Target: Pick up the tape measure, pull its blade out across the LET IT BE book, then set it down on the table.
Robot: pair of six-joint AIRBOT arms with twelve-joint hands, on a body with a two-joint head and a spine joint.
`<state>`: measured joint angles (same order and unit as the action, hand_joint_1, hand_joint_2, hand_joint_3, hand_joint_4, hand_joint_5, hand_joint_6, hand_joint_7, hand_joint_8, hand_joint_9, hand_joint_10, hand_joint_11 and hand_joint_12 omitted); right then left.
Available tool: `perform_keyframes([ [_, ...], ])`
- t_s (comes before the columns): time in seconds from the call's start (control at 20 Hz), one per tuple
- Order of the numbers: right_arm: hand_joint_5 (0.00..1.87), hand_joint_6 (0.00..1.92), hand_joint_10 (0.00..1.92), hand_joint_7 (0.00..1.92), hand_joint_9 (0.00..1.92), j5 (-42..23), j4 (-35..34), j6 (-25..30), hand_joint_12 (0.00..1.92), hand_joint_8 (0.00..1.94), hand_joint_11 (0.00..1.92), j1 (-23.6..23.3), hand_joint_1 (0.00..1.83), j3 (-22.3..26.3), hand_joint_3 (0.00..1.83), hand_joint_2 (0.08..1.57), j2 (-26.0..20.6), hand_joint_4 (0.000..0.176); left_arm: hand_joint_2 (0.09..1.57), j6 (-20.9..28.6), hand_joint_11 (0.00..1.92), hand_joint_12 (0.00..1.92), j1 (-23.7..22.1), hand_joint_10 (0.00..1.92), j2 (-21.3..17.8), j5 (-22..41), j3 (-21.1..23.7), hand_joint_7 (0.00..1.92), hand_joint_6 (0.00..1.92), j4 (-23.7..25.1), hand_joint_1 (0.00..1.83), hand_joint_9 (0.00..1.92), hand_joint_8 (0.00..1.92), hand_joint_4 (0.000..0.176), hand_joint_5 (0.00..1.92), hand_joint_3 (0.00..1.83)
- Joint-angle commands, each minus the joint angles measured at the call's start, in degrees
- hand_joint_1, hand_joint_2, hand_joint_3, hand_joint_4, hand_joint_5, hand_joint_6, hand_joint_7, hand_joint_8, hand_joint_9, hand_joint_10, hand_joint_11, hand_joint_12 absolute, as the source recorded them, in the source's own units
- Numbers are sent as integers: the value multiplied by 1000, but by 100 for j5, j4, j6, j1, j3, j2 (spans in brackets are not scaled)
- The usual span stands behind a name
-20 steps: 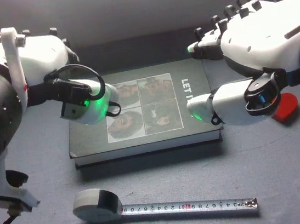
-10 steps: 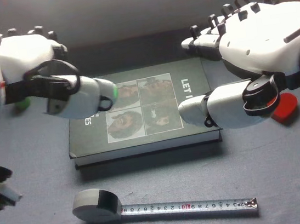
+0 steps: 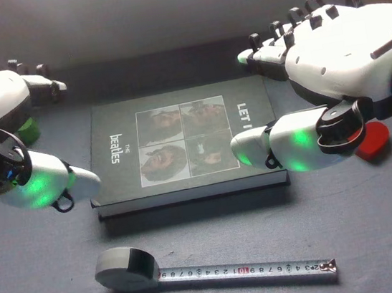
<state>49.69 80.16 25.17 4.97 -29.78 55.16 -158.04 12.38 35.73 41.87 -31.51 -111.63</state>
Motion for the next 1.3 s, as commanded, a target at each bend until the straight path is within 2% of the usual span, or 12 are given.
perform_keyframes([
  [0.0, 137, 5, 2, 159, 82, 4, 414, -23, 419, 4, 0, -46, 75, 32, 3, 1124, -31, 17, 997, -283, 0, 729, -116, 12, -75, -248, -41, 332, 11, 400, 854, 261, 9, 0, 348, 2],
  [0.05, 148, 4, 4, 163, 99, 2, 414, -30, 475, 2, 0, -46, 115, 38, 0, 1119, -31, 13, 1021, -309, 0, 833, -203, 7, -114, -280, -92, 371, 9, 435, 895, 291, 5, 0, 397, 4],
  [0.2, 157, 4, 3, 173, 104, -37, 414, -30, 469, 3, 0, -48, 155, 47, 0, 1114, -32, 12, 1079, 74, 0, 821, -261, 2, -118, -418, -271, 365, 2, 729, 892, 289, 0, 0, 397, 12],
  [0.35, 138, 0, 0, 141, 96, -42, 414, -34, 440, 0, 0, -46, 114, 54, 6, 1139, -33, 13, 1112, 2612, 0, 854, 9, 5, -125, -338, -291, 373, 1, 2334, 870, 309, 2, 0, 396, 11],
  [0.5, 132, 0, 1, 135, 86, -21, 414, -30, 452, 0, 0, -43, 100, 58, 10, 1159, -34, 13, 1114, 4762, 0, 823, 602, 0, -131, -283, -306, 346, 0, 3941, 868, 289, 0, 0, 379, 5],
  [0.6, 131, 0, 2, 141, 92, -5, 414, -30, 423, 1, 0, -38, 123, 59, 6, 1161, -34, 13, 1111, 6930, 0, 813, 1267, 0, -146, -92, -354, 353, 8, 5413, 895, 281, 5, 0, 396, 1],
  [0.75, 128, 2, 4, 162, 104, -18, 414, -34, 435, 6, 0, -33, 125, 65, 6, 1172, -35, 11, 1104, 7996, 0, 884, 1985, 8, -259, 152, -347, 389, 5, 6836, 928, 321, 6, 0, 420, 0],
  [0.85, 130, 2, 4, 164, 104, -14, 415, -45, 437, 6, 0, -31, 126, 69, 5, 1173, -36, 10, 1103, 8345, 0, 891, 2412, 8, -279, 191, -386, 396, 5, 7287, 933, 327, 7, 0, 422, 0],
  [0.9, 130, 2, 2, 165, 103, -28, 415, -42, 435, 5, 0, -30, 127, 78, 5, 1174, -37, 9, 1094, 9188, 0, 894, 3123, 8, -224, 478, -425, 404, 4, 7767, 940, 333, 8, 0, 424, 0],
  [1.0, 130, 2, 2, 164, 102, -18, 415, -47, 432, 4, 0, -30, 111, 82, 8, 1181, -36, 9, 1093, 10141, 0, 896, 3765, 8, -167, 757, -494, 408, 8, 8327, 939, 333, 9, 0, 433, 0],
  [1.1, 155, 5, 7, 182, 140, -41, 415, -47, 525, 4, 0, -31, 142, 83, 1, 1177, -36, 7, 1090, 10853, 0, 898, 4280, 7, -112, 1139, -534, 410, 8, 8554, 943, 334, 8, 0, 438, 0],
  [1.25, 180, 5, 6, 220, 176, -42, 415, -55, 597, 7, 0, -30, 166, 90, 0, 1170, -36, 6, 1089, 11171, 0, 900, 4497, 7, 20, 1393, -651, 419, 6, 8688, 944, 338, 9, 0, 439, 0],
])
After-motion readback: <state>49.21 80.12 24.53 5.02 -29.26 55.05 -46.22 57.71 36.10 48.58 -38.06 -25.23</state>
